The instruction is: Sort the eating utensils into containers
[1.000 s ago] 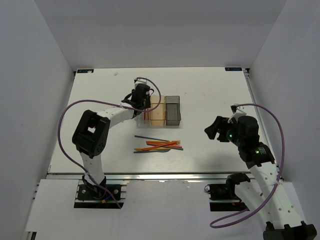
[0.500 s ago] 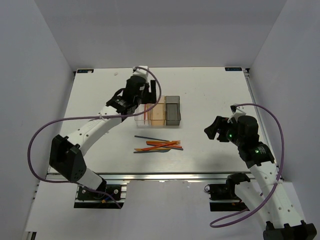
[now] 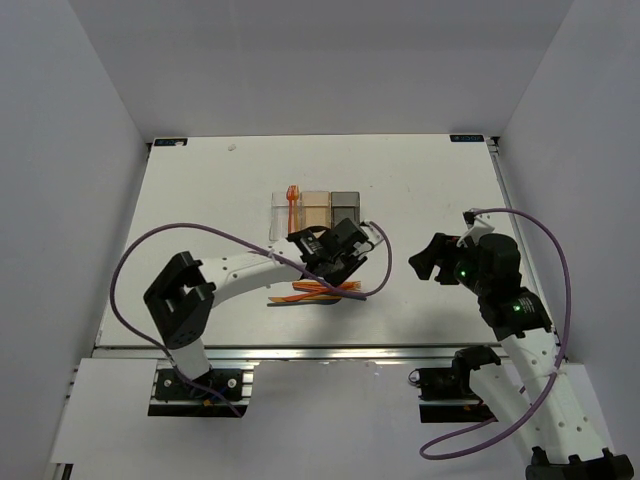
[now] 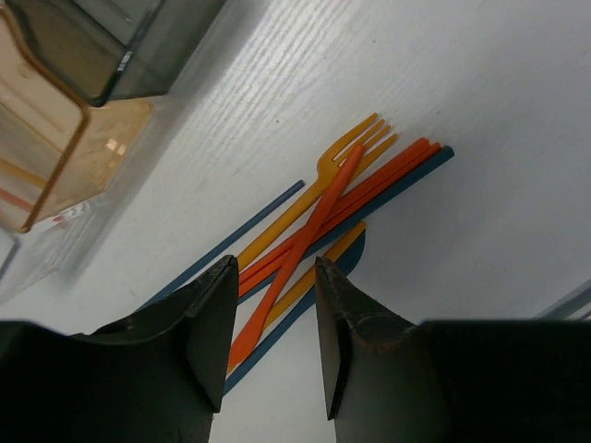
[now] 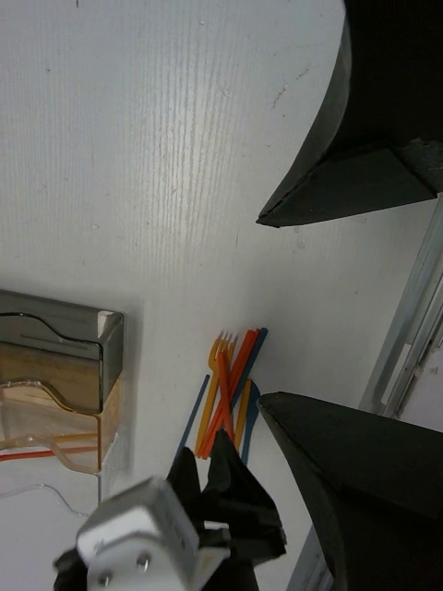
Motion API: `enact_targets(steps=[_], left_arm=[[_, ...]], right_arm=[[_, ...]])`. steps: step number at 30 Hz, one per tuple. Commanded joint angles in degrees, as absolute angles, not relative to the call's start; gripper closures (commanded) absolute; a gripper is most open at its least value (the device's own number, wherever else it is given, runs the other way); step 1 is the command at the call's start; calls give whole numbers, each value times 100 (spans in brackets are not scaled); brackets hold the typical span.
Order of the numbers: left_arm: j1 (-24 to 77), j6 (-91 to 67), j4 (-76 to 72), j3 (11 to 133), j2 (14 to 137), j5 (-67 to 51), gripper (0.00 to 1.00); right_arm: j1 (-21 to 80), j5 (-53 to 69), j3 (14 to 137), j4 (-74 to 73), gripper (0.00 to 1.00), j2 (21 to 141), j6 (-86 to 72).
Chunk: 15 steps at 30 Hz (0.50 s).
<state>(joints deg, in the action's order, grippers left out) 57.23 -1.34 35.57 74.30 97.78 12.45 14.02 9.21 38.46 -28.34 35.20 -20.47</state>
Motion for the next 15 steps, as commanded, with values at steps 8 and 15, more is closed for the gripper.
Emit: enact_targets(steps=[8,15], left_arm=[[5687,571,3595,7655,10415,958,51],[5274,738,3551,7603,10468,458,61]], right_arm=[[1450,1028,3832,-2619,23,3340,-1934],[1450,1028,3823,-2610,22,3287,-1934]])
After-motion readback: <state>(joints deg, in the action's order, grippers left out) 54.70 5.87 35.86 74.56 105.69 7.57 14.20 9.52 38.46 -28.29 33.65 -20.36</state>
